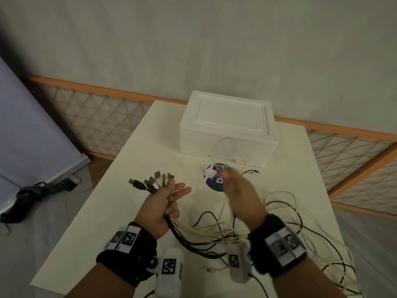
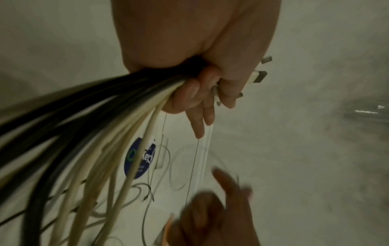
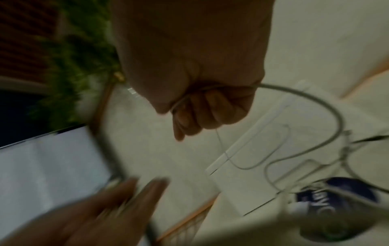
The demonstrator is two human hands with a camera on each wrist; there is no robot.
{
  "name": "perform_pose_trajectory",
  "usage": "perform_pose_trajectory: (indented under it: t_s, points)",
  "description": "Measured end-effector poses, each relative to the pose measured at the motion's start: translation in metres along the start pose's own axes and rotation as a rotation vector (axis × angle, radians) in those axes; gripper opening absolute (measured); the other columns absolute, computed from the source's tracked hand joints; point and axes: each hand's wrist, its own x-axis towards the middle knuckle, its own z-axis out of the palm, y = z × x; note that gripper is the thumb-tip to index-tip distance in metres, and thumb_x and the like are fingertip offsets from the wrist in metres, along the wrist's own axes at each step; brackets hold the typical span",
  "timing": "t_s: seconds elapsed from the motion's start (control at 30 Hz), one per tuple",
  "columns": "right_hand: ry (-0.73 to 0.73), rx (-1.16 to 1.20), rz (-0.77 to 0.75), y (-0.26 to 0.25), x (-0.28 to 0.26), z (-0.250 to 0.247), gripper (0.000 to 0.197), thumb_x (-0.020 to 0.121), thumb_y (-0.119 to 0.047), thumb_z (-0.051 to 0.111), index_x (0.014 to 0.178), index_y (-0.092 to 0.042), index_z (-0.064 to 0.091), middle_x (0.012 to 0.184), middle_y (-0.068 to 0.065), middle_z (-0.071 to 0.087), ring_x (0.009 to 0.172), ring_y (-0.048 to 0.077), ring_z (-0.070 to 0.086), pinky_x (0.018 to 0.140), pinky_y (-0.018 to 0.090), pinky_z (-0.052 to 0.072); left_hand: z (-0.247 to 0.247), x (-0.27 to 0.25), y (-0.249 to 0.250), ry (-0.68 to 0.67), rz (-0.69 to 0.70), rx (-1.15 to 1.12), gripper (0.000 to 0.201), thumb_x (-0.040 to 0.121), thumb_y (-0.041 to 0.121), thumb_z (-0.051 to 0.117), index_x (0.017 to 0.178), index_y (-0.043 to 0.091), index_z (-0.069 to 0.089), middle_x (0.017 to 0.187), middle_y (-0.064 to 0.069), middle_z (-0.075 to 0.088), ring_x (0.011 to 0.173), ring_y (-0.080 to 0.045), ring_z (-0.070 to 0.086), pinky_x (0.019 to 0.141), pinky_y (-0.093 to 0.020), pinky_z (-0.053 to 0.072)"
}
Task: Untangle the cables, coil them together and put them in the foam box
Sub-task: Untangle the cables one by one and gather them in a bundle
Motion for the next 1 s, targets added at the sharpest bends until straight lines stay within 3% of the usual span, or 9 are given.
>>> perform_pose_trajectory:
  t_s: [0.07, 0.17, 0.27, 0.4, 0.6, 0.67, 0.83, 0.9, 1.0]
  points:
    - [-0.339, -0.450, -0.119, -0.019, -0.010, 0.022, 0.032, 0.103, -0.039, 0.025, 0.104, -0.019, 0.050, 0.082, 0.000, 0.059, 0.075, 0.020, 0.057, 0.066, 0.033, 0.042, 0.011, -0.002, 0.001, -0.053, 0.005, 0.015, 0.037, 0.095, 0.038, 0.050, 0.106, 0.005, 0.064, 0.105, -0.010, 0.074, 0.032, -0.003, 0.024, 0.034, -0.016, 0.027]
    - [-0.470, -0.600, -0.131, -0.025, -0.026, 0.037, 0.029, 0.103, -0.039, 0.028, 0.102, -0.016, 0.046, 0.082, 0.008, 0.057, 0.078, 0.030, 0.055, 0.061, 0.033, 0.033, 0.012, -0.002, 0.005, -0.100, 0.059, -0.075, 0.039, 0.087, 0.037, 0.057, 0.110, 0.007, 0.065, 0.080, 0.003, 0.070, 0.033, -0.002, 0.025, 0.034, -0.016, 0.027]
    - [-0.437, -0.591, -0.017, -0.007, -0.038, 0.019, 0.025, 0.100, -0.046, 0.033, 0.100, -0.026, 0.049, 0.094, 0.003, 0.066, 0.091, 0.025, 0.060, 0.065, 0.032, 0.034, -0.007, 0.002, 0.015, -0.066, 0.144, -0.200, 0.032, 0.084, 0.033, 0.056, 0.105, 0.010, 0.063, 0.060, 0.009, 0.049, 0.033, -0.002, 0.027, 0.035, -0.016, 0.025]
    - [-0.249, -0.673, 0.180, 0.028, -0.056, -0.031, 0.035, 0.093, -0.057, 0.042, 0.090, -0.026, 0.056, 0.084, -0.003, 0.066, 0.084, 0.018, 0.063, 0.066, 0.030, 0.044, -0.042, 0.008, 0.024, 0.085, 0.198, -0.282, 0.021, 0.097, 0.030, 0.048, 0.084, 0.017, 0.058, 0.057, 0.009, 0.051, 0.031, -0.003, 0.027, 0.035, -0.014, 0.023]
    - [0.274, -0.632, 0.146, 0.064, -0.084, -0.105, 0.030, 0.077, -0.028, 0.077, 0.061, -0.018, 0.054, 0.050, -0.006, 0.046, 0.049, 0.019, 0.049, 0.047, 0.022, 0.033, -0.075, 0.017, 0.017, 0.233, 0.186, -0.346, 0.030, 0.101, 0.027, 0.044, 0.071, 0.024, 0.044, 0.046, 0.009, 0.043, 0.029, -0.004, 0.025, 0.034, -0.014, 0.021]
    - [0.156, -0.579, 0.093, 0.064, -0.085, -0.108, 0.029, 0.067, -0.030, 0.084, 0.063, -0.021, 0.057, 0.052, -0.011, 0.042, 0.050, 0.004, 0.043, 0.046, 0.017, 0.029, -0.075, 0.018, 0.012, 0.244, 0.164, -0.356, 0.033, 0.102, 0.027, 0.044, 0.068, 0.025, 0.041, 0.043, 0.009, 0.036, 0.030, -0.004, 0.024, 0.035, -0.015, 0.021]
    - [-0.399, -0.567, 0.493, 0.066, -0.085, -0.097, 0.058, 0.047, -0.081, 0.066, 0.086, -0.040, 0.057, 0.078, -0.016, 0.054, 0.076, -0.003, 0.051, 0.068, 0.020, 0.042, -0.073, 0.016, 0.013, 0.284, 0.145, -0.300, 0.038, 0.097, 0.021, 0.054, 0.065, 0.025, 0.034, 0.042, 0.008, 0.028, 0.031, -0.006, 0.023, 0.035, -0.015, 0.022]
    - [-0.392, -0.613, 0.566, 0.065, -0.086, -0.098, 0.068, 0.041, -0.090, 0.057, 0.087, -0.039, 0.059, 0.083, -0.019, 0.054, 0.083, -0.002, 0.052, 0.073, 0.023, 0.043, -0.075, 0.017, 0.015, 0.297, 0.136, -0.265, 0.037, 0.096, 0.021, 0.056, 0.066, 0.025, 0.034, 0.042, 0.009, 0.031, 0.031, -0.007, 0.024, 0.036, -0.016, 0.023]
    - [-0.237, -0.705, 0.628, 0.065, -0.089, -0.111, 0.052, 0.059, -0.078, 0.063, 0.078, -0.030, 0.061, 0.077, -0.014, 0.061, 0.077, 0.002, 0.056, 0.070, 0.025, 0.047, -0.079, 0.021, 0.016, 0.293, 0.127, -0.279, 0.032, 0.097, 0.023, 0.055, 0.069, 0.025, 0.039, 0.045, 0.008, 0.037, 0.031, -0.006, 0.025, 0.036, -0.015, 0.024]
